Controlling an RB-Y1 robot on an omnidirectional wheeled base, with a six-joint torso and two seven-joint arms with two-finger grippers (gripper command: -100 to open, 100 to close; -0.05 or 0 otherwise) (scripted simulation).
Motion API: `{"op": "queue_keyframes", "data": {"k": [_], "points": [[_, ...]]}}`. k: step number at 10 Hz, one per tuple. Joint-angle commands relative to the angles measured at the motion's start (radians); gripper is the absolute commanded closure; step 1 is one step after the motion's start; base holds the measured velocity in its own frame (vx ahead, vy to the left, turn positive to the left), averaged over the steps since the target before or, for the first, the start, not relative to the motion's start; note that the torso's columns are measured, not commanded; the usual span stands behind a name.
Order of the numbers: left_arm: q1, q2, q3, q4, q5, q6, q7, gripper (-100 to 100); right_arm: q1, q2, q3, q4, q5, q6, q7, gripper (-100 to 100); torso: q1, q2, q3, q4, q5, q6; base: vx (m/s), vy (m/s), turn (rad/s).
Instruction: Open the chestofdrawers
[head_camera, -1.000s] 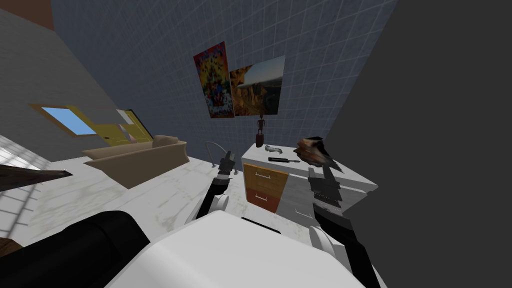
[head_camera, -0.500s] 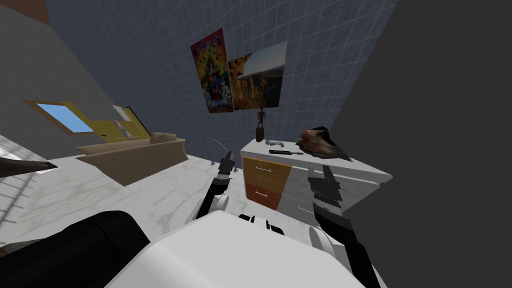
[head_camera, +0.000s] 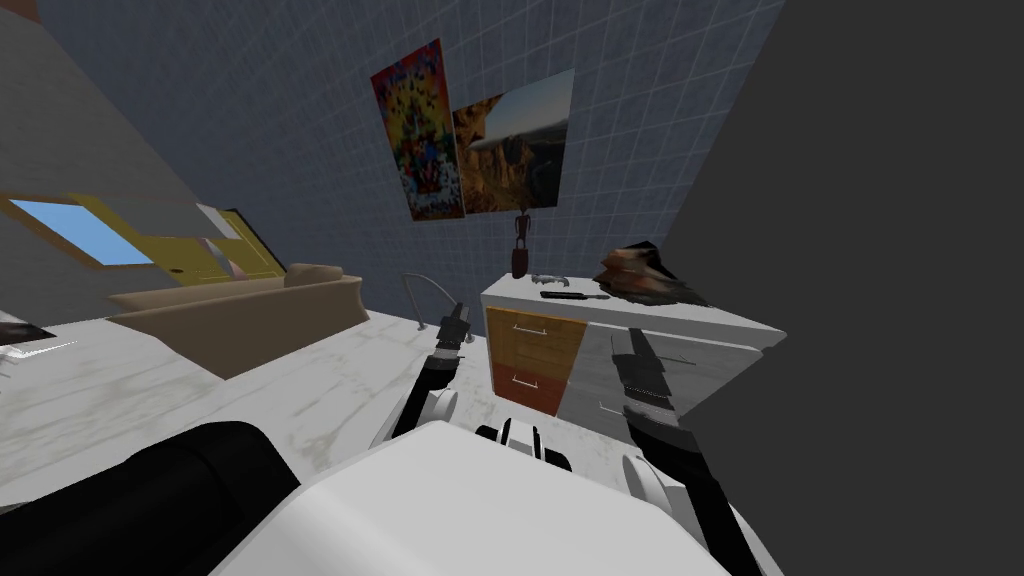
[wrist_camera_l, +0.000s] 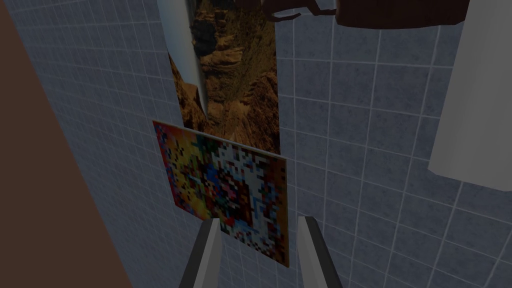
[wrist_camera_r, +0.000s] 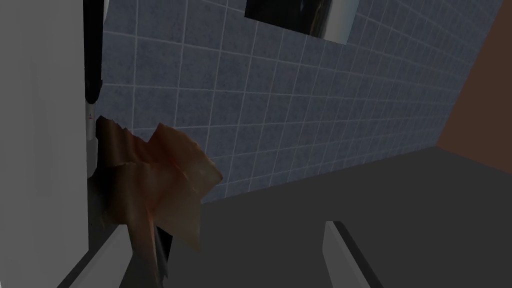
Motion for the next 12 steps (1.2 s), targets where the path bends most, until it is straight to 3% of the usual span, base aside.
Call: {"op": "queue_keyframes", "data": {"k": [1, 6, 9, 11, 12], "points": [[0.0, 0.0, 0.0, 0.0, 0.0, 0.0, 0.0, 0, -0.007, -0.02, 0.006, 0.013, 0.039, 0.008, 0.073, -100, -0.003, 0.0, -0.001, 0.0, -0.001, 0.0, -0.016, 0.062, -0.054], [0.0, 0.0, 0.0, 0.0, 0.0, 0.0, 0.0, 0, -0.019, -0.04, 0.012, 0.032, 0.097, 0.02, 0.191, -100, -0.001, 0.0, 0.0, 0.0, 0.0, 0.0, -0.012, 0.058, -0.056], [0.0, 0.0, 0.0, 0.0, 0.0, 0.0, 0.0, 0, -0.034, -0.056, 0.018, 0.056, 0.163, 0.034, 0.281, -100, -0.002, 0.0, -0.001, 0.0, -0.001, 0.0, -0.018, 0.07, -0.068], [0.0, 0.0, 0.0, 0.0, 0.0, 0.0, 0.0, 0, -0.034, -0.056, 0.018, 0.056, 0.163, 0.034, 0.317, -100, -0.002, 0.0, -0.001, 0.0, 0.0, 0.0, -0.014, 0.058, -0.027], [0.0, 0.0, 0.0, 0.0, 0.0, 0.0, 0.0, 0, -0.041, -0.063, 0.022, 0.068, 0.199, 0.042, 0.356, -100, -0.004, -0.001, -0.001, 0.0, -0.001, 0.0, -0.01, 0.051, -0.08]]}}
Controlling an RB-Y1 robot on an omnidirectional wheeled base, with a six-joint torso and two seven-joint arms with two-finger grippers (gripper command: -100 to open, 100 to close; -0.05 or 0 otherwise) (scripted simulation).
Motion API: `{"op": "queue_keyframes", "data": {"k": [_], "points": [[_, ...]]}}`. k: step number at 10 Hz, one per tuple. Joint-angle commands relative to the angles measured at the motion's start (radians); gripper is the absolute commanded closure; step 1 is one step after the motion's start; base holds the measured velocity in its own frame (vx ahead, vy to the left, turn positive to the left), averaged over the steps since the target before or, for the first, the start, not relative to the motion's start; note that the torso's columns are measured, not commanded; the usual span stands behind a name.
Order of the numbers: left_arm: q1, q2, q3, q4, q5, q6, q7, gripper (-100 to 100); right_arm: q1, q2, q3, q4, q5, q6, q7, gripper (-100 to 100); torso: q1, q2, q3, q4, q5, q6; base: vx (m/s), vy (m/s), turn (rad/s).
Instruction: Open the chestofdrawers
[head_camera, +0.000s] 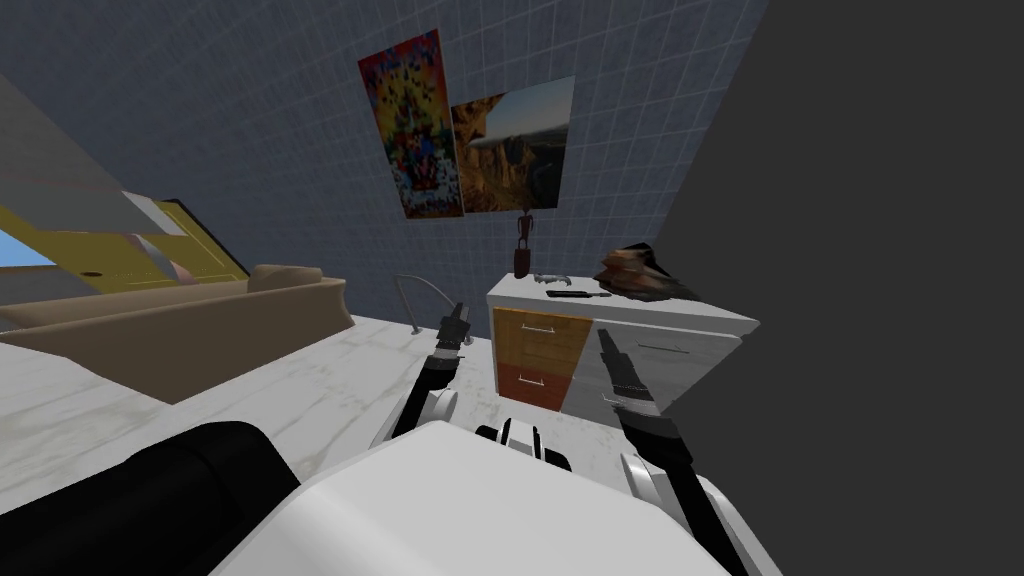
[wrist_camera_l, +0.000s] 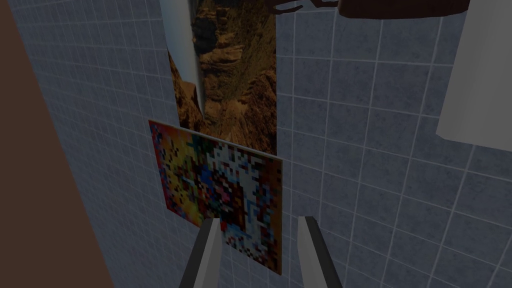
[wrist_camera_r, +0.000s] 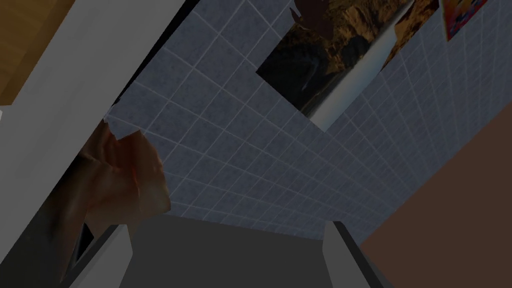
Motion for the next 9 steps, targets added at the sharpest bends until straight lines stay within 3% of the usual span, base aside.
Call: {"op": "queue_keyframes", "data": {"k": [1, 2, 4, 5, 7, 8, 9], "points": [[0.0, 0.0, 0.0, 0.0, 0.0, 0.0, 0.0, 0, -0.008, -0.007, 0.005, 0.012, 0.038, 0.008, 0.076, -100, 0.001, 0.0, 0.0, 0.0, 0.0, 0.0, -0.013, 0.064, -0.062], [0.0, 0.0, 0.0, 0.0, 0.0, 0.0, 0.0, 0, -0.016, -0.013, 0.008, 0.025, 0.075, 0.015, 0.106, -100, 0.002, 0.0, 0.0, 0.0, 0.001, 0.0, -0.019, 0.085, -0.107], [0.0, 0.0, 0.0, 0.0, 0.0, 0.0, 0.0, 0, -0.016, -0.013, 0.008, 0.025, 0.075, 0.015, 0.151, -100, 0.003, 0.001, 0.0, 0.0, 0.001, 0.0, -0.015, 0.062, -0.023], [0.0, 0.0, 0.0, 0.0, 0.0, 0.0, 0.0, 0, -0.024, -0.02, 0.012, 0.039, 0.113, 0.022, 0.187, -100, 0.0, 0.0, 0.0, 0.0, 0.0, 0.0, -0.015, 0.063, -0.103], [0.0, 0.0, 0.0, 0.0, 0.0, 0.0, 0.0, 0, -0.024, -0.02, 0.012, 0.039, 0.113, 0.022, 0.226, -100, 0.002, 0.0, 0.0, 0.0, 0.0, 0.0, -0.013, 0.046, -0.025], [0.0, 0.0, 0.0, 0.0, 0.0, 0.0, 0.0, 0, -0.032, -0.027, 0.017, 0.053, 0.151, 0.029, 0.264, -100, 0.001, 0.0, 0.0, 0.0, 0.0, 0.0, -0.028, 0.057, -0.092], [0.0, 0.0, 0.0, 0.0, 0.0, 0.0, 0.0, 0, -0.032, -0.027, 0.017, 0.053, 0.151, 0.029, 0.291, -100, 0.002, 0.001, 0.001, 0.0, 0.0, 0.0, -0.022, 0.066, -0.07]]}}
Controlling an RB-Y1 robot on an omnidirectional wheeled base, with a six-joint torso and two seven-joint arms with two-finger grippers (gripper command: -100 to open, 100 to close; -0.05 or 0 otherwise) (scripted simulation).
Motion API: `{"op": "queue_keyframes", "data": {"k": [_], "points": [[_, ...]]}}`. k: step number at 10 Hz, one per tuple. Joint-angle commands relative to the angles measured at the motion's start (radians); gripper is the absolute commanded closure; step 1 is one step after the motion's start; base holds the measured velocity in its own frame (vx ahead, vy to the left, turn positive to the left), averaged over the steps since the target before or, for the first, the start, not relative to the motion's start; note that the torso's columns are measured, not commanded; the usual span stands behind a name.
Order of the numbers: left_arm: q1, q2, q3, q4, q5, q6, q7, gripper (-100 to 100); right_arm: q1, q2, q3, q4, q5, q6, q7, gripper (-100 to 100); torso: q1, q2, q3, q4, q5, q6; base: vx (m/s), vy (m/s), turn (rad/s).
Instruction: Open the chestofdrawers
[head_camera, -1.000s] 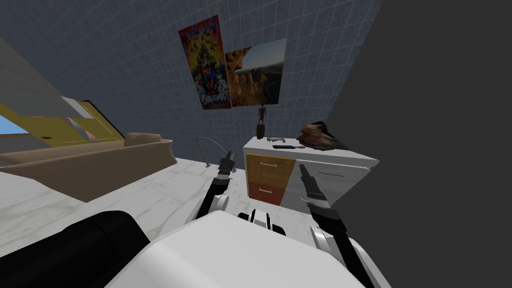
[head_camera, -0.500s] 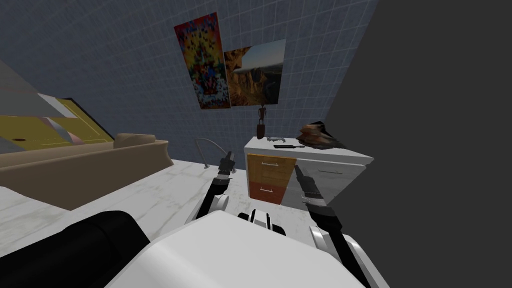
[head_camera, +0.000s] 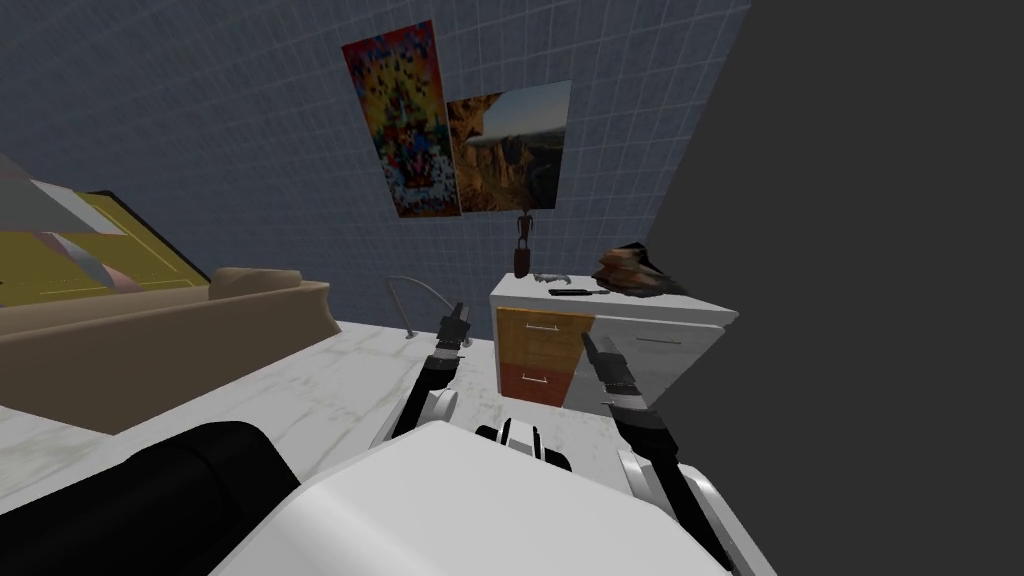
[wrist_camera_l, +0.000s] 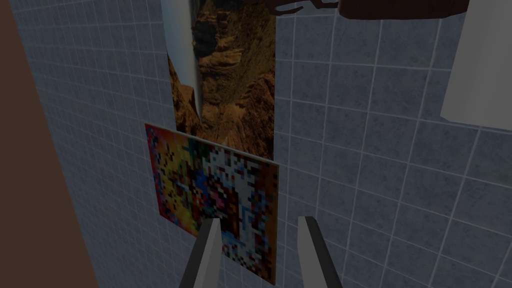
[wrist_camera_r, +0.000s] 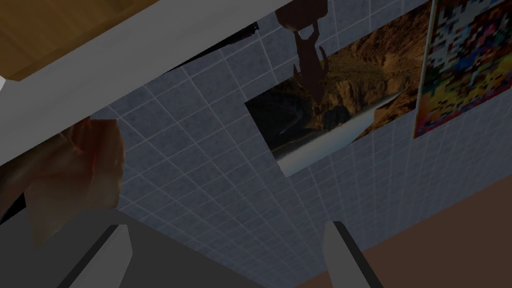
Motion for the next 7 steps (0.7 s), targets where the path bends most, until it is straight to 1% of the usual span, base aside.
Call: {"op": "queue_keyframes", "data": {"k": [1, 2, 4, 5, 7], "points": [[0.0, 0.0, 0.0, 0.0, 0.0, 0.0, 0.0, 0, -0.003, -0.004, 0.001, 0.007, 0.018, 0.003, 0.063, -100, 0.001, 0.0, 0.0, 0.0, 0.0, 0.0, 0.0, 0.038, 0.004], [0.0, 0.0, 0.0, 0.0, 0.0, 0.0, 0.0, 0, -0.012, -0.01, 0.006, 0.022, 0.056, 0.01, 0.101, -100, -0.001, -0.002, -0.001, 0.0, 0.0, 0.0, -0.008, 0.063, -0.102], [0.0, 0.0, 0.0, 0.0, 0.0, 0.0, 0.0, 0, -0.012, -0.01, 0.006, 0.022, 0.056, 0.01, 0.142, -100, 0.0, -0.001, 0.0, 0.0, 0.0, 0.0, -0.007, 0.056, -0.029], [0.0, 0.0, 0.0, 0.0, 0.0, 0.0, 0.0, 0, -0.02, -0.016, 0.01, 0.037, 0.095, 0.015, 0.178, -100, -0.002, -0.001, 0.0, 0.0, 0.0, 0.0, -0.014, 0.062, -0.09], [0.0, 0.0, 0.0, 0.0, 0.0, 0.0, 0.0, 0, -0.02, -0.016, 0.01, 0.037, 0.095, 0.015, 0.223, -100, 0.0, -0.001, 0.0, 0.0, 0.0, 0.0, -0.006, 0.047, -0.032]]}}
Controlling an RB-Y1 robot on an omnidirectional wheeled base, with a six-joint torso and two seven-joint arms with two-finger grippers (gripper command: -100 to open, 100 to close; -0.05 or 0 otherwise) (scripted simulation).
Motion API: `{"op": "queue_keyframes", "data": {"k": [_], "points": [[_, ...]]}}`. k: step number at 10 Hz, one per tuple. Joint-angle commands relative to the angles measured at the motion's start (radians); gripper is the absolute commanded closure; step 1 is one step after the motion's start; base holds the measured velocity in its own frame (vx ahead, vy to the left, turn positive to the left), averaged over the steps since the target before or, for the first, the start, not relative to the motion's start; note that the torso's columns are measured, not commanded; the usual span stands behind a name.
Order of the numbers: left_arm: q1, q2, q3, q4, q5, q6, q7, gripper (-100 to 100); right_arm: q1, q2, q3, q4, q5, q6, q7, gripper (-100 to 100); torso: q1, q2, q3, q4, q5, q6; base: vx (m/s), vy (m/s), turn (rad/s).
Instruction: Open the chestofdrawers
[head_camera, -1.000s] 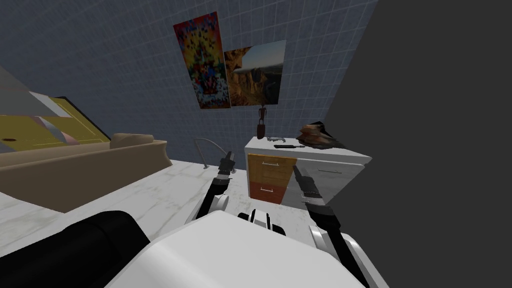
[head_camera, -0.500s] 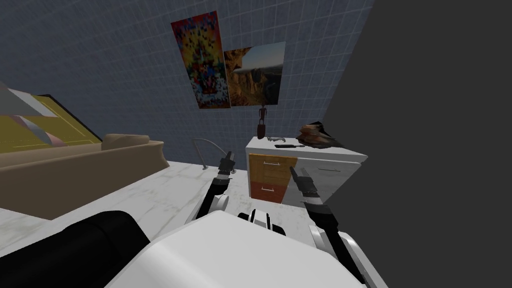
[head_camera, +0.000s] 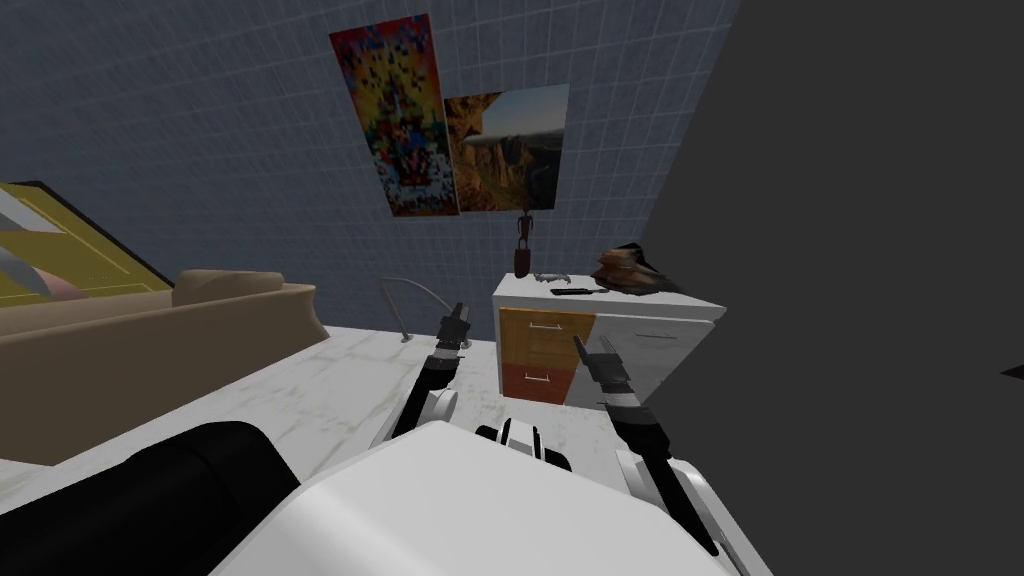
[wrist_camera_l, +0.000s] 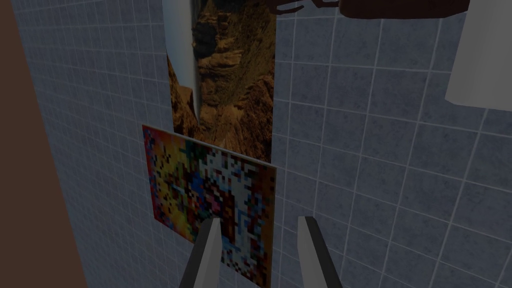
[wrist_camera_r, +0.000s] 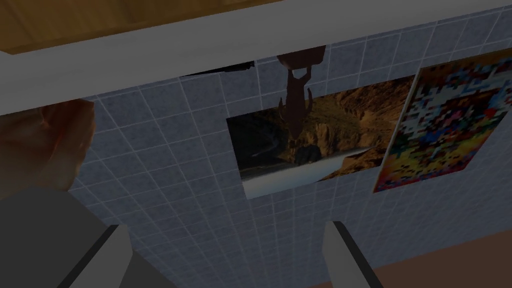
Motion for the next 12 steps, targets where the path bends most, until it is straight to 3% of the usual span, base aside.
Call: {"op": "queue_keyframes", "data": {"k": [1, 3, 7, 12], "points": [[0.0, 0.0, 0.0, 0.0, 0.0, 0.0, 0.0, 0, -0.012, -0.007, 0.004, 0.021, 0.043, 0.006, 0.074, -100, -0.001, 0.0, 0.0, 0.0, 0.0, 0.0, -0.012, 0.065, -0.099], [0.0, 0.0, 0.0, 0.0, 0.0, 0.0, 0.0, 0, -0.012, -0.007, 0.004, 0.021, 0.043, 0.006, 0.121, -100, 0.001, 0.0, 0.0, 0.0, 0.0, 0.0, -0.009, 0.052, -0.031], [0.0, 0.0, 0.0, 0.0, 0.0, 0.0, 0.0, 0, -0.029, -0.016, 0.013, 0.055, 0.115, 0.014, 0.236, -100, -0.001, 0.0, 0.0, 0.0, 0.0, 0.0, -0.005, 0.054, -0.06], [0.0, 0.0, 0.0, 0.0, 0.0, 0.0, 0.0, 0, -0.037, -0.02, 0.017, 0.072, 0.148, 0.016, 0.368, -100, 0.0, 0.0, 0.0, 0.0, 0.0, 0.0, -0.005, 0.047, -0.044]]}}
